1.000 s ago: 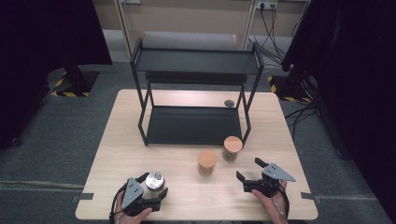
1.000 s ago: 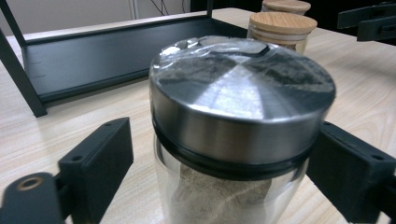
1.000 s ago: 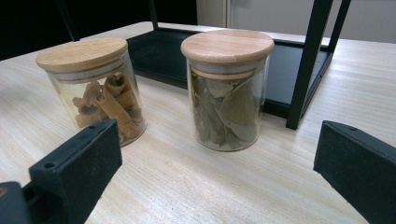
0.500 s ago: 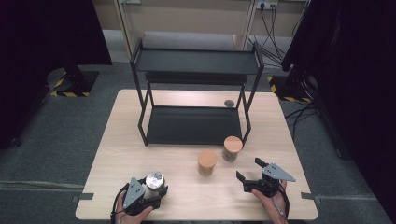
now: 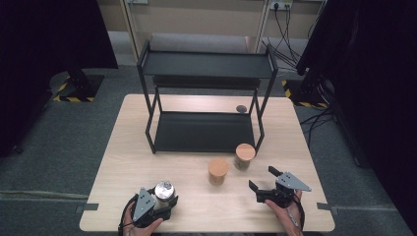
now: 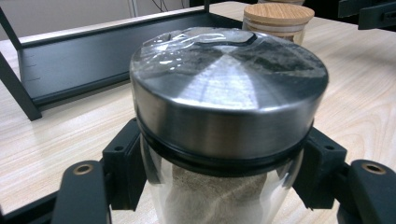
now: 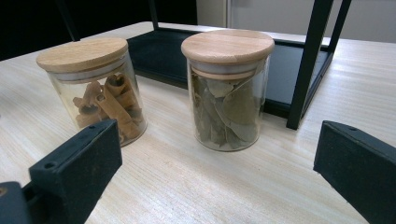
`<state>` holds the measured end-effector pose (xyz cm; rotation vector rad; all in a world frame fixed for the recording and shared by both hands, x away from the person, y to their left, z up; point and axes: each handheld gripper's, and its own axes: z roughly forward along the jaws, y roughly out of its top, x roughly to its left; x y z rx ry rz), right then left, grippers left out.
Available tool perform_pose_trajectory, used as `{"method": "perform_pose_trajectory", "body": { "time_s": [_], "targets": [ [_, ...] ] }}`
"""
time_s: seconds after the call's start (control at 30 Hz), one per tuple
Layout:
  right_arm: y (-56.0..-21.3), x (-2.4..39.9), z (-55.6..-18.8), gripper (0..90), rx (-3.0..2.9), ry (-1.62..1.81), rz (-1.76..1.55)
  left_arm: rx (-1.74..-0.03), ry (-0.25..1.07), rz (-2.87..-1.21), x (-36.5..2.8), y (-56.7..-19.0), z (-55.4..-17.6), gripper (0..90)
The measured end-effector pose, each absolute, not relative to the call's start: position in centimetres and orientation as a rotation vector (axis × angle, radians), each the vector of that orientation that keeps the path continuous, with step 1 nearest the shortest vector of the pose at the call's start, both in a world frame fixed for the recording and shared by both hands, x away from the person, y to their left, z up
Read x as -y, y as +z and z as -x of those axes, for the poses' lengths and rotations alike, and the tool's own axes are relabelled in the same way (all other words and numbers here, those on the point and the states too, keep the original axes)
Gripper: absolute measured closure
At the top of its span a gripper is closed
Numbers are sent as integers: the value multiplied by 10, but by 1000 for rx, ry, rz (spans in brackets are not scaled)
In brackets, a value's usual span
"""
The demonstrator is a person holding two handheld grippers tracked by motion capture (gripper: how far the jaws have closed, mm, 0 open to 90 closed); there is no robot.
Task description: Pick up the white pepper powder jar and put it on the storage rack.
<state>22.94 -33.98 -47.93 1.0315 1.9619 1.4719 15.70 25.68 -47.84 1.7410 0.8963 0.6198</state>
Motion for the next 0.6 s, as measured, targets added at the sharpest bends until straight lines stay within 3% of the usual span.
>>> {"method": "perform_pose_trajectory", "body": {
  "time_s": [0.6],
  "targets": [
    [-479,340,-229,11,-1962,1472,-1032,-904,632,-1736,-256,-474,-158,309]
  ]
}}
